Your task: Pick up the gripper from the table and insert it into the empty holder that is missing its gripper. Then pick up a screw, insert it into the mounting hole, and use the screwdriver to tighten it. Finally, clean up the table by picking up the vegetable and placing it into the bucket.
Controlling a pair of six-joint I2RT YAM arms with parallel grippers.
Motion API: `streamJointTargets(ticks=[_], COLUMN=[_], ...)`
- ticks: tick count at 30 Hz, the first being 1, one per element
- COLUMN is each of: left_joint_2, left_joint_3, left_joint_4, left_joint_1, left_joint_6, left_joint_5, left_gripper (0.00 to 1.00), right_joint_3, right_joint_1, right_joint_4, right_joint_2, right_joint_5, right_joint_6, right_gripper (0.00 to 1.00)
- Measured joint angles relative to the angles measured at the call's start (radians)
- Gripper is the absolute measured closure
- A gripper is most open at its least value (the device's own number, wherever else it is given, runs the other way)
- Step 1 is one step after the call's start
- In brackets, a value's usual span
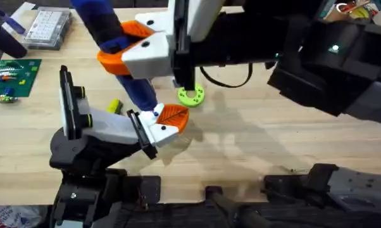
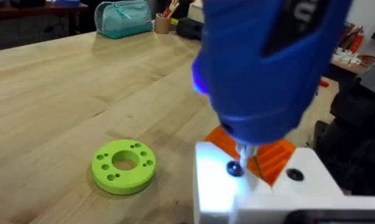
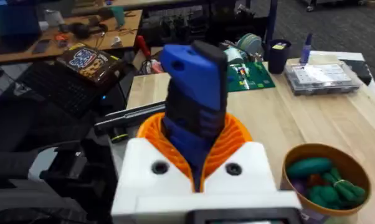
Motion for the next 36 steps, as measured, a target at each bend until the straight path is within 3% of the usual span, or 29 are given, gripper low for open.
streamJointTargets(ticks=[36], left_joint_2=[0.000], left_joint_3=[0.000], left_joint_4=[0.000], left_joint_1=[0.000], left_joint_6=[0.000], left_joint_5=[0.003], left_gripper=[0.989], right_joint_3=[-0.001], right_joint_1=[-0.004], right_joint_4=[-0.035], right_joint_2=[0.009], right_joint_5=[0.005], right_joint_6=[-0.009], right_gripper=[0.975])
